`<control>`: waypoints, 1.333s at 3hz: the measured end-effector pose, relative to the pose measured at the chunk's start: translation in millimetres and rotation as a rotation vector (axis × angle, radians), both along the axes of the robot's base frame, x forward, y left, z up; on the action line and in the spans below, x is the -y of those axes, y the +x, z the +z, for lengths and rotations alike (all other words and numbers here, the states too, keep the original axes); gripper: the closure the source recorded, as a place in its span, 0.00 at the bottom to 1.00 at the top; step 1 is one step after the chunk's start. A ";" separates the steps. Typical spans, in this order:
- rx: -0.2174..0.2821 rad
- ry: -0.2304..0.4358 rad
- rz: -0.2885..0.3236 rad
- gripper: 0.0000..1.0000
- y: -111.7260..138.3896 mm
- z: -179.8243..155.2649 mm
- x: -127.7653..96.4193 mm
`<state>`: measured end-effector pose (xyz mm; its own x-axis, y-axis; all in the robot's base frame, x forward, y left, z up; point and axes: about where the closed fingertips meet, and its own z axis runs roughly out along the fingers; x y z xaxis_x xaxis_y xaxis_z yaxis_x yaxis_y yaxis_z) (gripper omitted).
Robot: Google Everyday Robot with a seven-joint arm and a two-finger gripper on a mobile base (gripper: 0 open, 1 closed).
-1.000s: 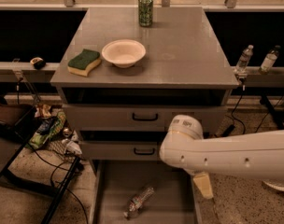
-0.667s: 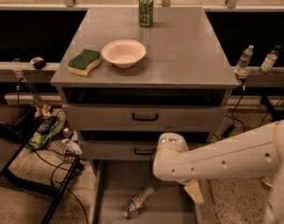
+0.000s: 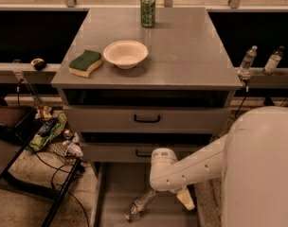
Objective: Pick water bottle from bottom drawer and place on counter
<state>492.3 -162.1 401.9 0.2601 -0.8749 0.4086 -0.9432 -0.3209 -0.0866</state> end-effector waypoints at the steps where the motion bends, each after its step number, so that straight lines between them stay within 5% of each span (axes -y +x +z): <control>1: -0.011 0.003 -0.003 0.00 -1.4 -6.7 -1.0; 2: -0.035 0.024 0.057 0.00 6.1 -36.8 -20.3; 4: -0.049 0.091 0.381 0.00 38.0 -142.0 -93.6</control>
Offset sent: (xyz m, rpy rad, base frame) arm 0.0262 0.0717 -0.1115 0.0816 0.0930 0.2120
